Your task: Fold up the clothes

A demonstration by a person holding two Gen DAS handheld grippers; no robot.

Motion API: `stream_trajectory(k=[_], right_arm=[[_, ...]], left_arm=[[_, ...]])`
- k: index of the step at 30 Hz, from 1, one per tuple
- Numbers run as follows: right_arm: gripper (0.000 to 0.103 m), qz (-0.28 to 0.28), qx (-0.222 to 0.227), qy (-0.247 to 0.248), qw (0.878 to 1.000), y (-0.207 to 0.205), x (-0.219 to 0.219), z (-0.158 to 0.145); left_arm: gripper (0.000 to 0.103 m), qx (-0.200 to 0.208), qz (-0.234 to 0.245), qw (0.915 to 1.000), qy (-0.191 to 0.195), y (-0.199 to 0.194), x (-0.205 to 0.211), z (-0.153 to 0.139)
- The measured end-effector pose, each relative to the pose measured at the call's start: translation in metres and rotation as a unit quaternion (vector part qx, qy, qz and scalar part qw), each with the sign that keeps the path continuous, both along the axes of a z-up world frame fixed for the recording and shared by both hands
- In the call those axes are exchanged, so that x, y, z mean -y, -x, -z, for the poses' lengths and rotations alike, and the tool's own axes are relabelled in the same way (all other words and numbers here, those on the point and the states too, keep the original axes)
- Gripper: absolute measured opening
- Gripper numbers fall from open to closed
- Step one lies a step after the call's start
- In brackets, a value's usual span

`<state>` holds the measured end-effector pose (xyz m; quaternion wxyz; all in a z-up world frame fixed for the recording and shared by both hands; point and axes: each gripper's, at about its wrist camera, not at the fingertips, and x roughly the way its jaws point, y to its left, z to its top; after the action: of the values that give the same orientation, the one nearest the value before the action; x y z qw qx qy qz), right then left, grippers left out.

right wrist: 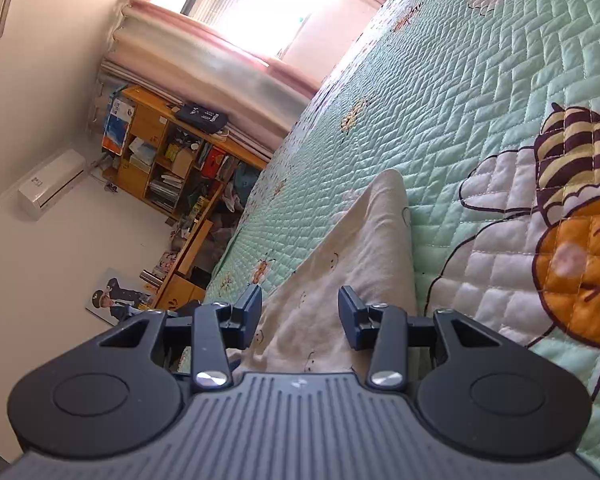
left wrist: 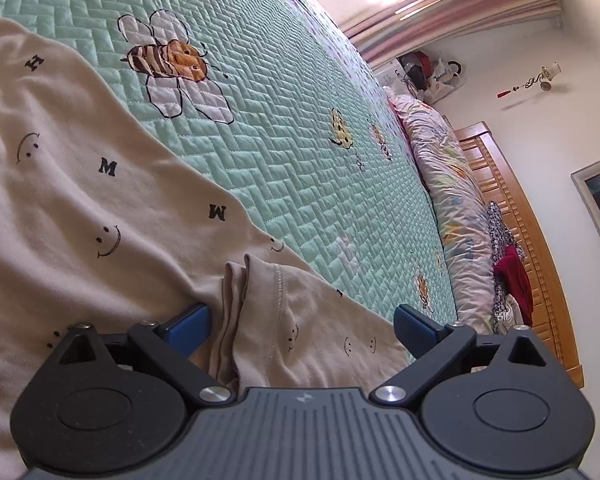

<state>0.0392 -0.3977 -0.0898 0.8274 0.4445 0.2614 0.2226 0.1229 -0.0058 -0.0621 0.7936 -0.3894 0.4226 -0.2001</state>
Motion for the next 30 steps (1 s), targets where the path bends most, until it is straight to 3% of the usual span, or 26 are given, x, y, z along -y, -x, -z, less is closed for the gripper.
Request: stream_trajectory(k=[2,6,8,10,15,19,24,30], right_arm=[[0.045,0.000,-0.003,-0.001,1.000,0.000,0.000,0.003],[0.045,-0.001,-0.005,-0.005,1.000,0.000,0.002,0.006],[0.045,-0.002,-0.004,-0.005,1.000,0.000,0.002,0.007],[0.045,-0.003,-0.003,-0.004,1.000,0.001,0.002,0.008],[0.045,-0.004,-0.001,0.007,1.000,0.003,0.003,0.009],[0.045,-0.004,0.001,0.037,0.999,0.004,-0.002,0.006],[0.046,-0.005,0.011,0.105,0.994,0.007,-0.017,-0.002],[0.048,-0.010,0.025,0.176,0.984,0.011,-0.033,-0.012]], left_arm=[[0.094,0.001,0.006,1.0000,0.007,0.002,0.001,0.000],[0.086,-0.002,0.008,0.9999,-0.014,0.002,0.006,0.003],[0.071,-0.004,0.010,0.9998,-0.017,0.003,0.006,0.003],[0.066,-0.009,0.007,0.9998,-0.018,0.002,0.004,0.004],[0.043,0.000,0.019,0.9971,-0.073,0.002,0.010,-0.003],[0.014,0.008,0.024,0.9913,-0.130,0.001,0.017,-0.007],[0.007,0.032,0.029,0.9766,-0.211,0.001,0.034,-0.022],[0.009,0.024,0.024,0.9707,-0.238,0.000,0.043,-0.021]])
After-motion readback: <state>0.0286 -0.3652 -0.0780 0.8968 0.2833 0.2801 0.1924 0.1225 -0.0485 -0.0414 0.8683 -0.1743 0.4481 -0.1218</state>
